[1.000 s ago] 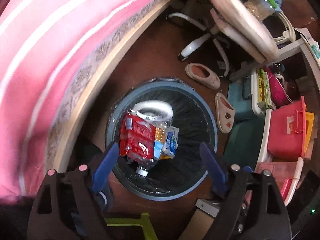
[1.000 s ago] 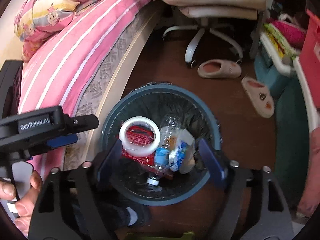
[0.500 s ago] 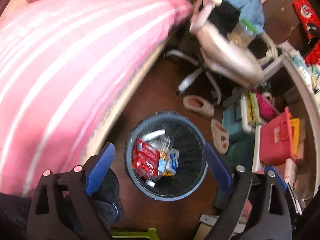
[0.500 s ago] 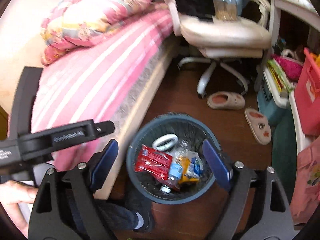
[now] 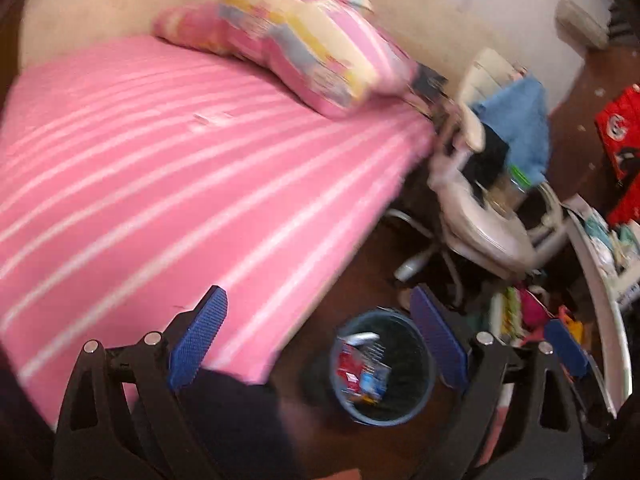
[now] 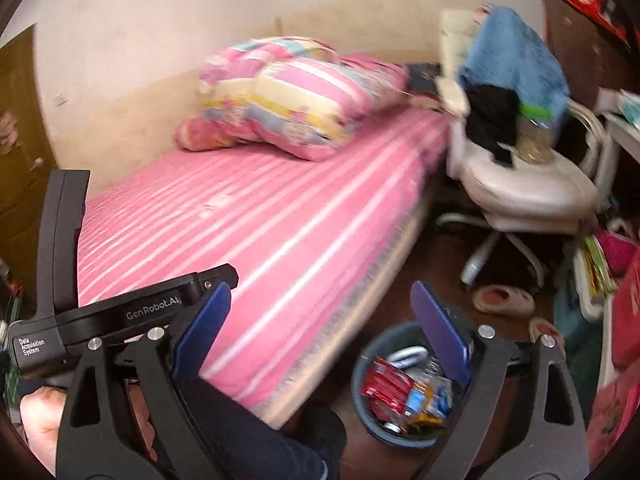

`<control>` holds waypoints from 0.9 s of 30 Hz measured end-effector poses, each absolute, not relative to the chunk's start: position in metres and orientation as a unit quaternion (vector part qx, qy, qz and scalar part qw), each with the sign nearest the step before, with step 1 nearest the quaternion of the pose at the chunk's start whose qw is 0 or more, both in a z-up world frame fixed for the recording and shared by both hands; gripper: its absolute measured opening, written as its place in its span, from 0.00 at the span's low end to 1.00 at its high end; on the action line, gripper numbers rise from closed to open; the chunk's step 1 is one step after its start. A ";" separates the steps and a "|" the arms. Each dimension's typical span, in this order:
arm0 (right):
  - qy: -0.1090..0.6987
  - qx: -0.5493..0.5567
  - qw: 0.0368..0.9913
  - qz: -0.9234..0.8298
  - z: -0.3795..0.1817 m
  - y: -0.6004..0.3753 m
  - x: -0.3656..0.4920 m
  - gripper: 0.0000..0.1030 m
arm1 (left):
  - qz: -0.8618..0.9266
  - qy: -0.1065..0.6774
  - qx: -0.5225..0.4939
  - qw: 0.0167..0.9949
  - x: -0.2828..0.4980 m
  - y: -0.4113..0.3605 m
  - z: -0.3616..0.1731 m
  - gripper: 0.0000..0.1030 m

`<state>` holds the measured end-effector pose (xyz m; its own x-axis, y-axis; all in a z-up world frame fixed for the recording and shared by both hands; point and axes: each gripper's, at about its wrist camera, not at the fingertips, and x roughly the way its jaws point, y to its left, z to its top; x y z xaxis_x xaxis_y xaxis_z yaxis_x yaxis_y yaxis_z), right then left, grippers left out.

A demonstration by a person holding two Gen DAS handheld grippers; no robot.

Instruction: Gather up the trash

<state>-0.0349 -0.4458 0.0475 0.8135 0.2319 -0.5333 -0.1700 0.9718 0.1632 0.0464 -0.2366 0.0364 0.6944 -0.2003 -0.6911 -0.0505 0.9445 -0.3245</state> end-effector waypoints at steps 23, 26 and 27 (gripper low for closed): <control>0.225 -0.045 0.936 0.269 0.062 -0.211 -0.030 0.92 | 0.181 0.349 -0.174 0.903 -0.022 -0.025 0.014 0.94; 0.219 -0.044 0.939 0.260 0.065 -0.195 -0.037 0.92 | 0.185 0.353 -0.147 0.905 -0.018 -0.031 0.004 0.94; 0.220 -0.038 0.940 0.258 0.066 -0.193 -0.039 0.92 | 0.186 0.352 -0.140 0.906 -0.017 -0.033 0.003 0.94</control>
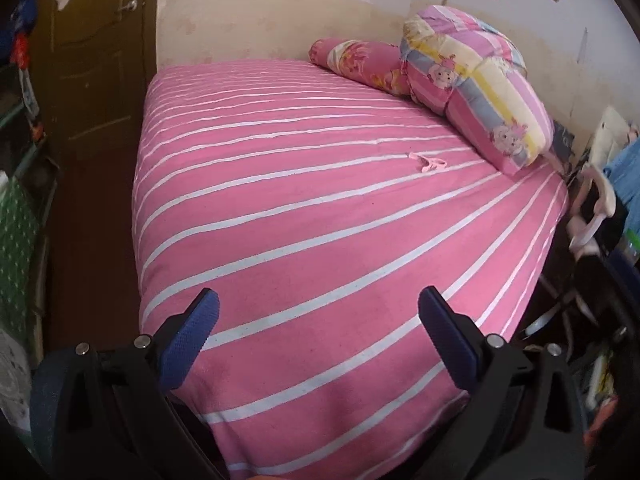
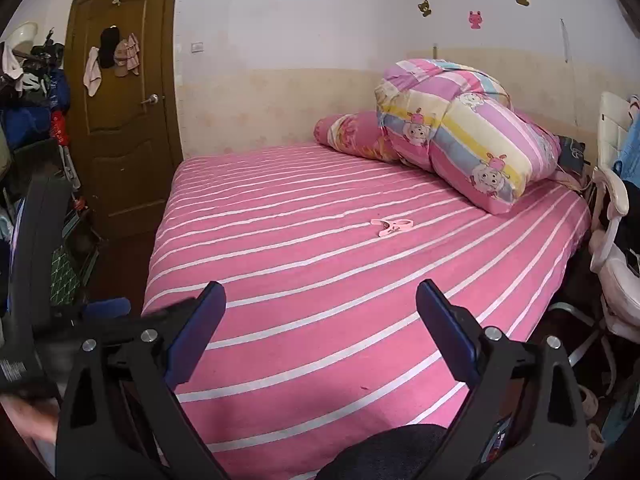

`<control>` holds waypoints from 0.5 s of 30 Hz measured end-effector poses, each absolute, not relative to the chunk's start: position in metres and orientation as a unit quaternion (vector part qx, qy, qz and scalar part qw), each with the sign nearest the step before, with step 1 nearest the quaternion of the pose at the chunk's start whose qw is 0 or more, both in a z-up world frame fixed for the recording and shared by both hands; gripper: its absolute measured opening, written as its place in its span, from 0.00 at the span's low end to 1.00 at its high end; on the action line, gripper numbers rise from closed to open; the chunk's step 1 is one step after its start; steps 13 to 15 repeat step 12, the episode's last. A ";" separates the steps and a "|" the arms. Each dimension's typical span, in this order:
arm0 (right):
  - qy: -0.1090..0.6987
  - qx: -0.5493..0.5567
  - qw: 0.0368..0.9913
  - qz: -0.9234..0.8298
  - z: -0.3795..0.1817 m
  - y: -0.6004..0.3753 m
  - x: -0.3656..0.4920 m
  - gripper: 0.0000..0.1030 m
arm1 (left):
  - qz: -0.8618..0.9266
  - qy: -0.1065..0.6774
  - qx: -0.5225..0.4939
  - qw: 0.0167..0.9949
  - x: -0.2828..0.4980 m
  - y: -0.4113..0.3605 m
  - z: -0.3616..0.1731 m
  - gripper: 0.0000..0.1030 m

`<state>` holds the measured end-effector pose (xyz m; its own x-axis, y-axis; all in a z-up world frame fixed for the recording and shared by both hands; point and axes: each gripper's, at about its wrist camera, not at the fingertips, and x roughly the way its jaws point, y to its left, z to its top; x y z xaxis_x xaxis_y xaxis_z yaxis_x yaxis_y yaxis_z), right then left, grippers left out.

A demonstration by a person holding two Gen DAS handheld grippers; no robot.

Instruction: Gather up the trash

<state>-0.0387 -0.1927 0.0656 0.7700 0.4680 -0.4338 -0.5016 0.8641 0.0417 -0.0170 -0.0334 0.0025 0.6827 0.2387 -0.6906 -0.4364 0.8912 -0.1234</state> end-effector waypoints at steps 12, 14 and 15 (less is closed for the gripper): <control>0.248 -0.002 0.938 0.244 0.071 -0.206 -0.031 0.93 | 0.164 0.363 -0.141 0.906 -0.005 -0.045 -0.003 0.94; 0.248 -0.002 0.938 0.244 0.071 -0.206 -0.031 0.93 | 0.164 0.363 -0.141 0.906 -0.005 -0.045 -0.003 0.94; 0.248 -0.002 0.938 0.244 0.071 -0.206 -0.031 0.93 | 0.164 0.363 -0.141 0.906 -0.005 -0.045 -0.003 0.94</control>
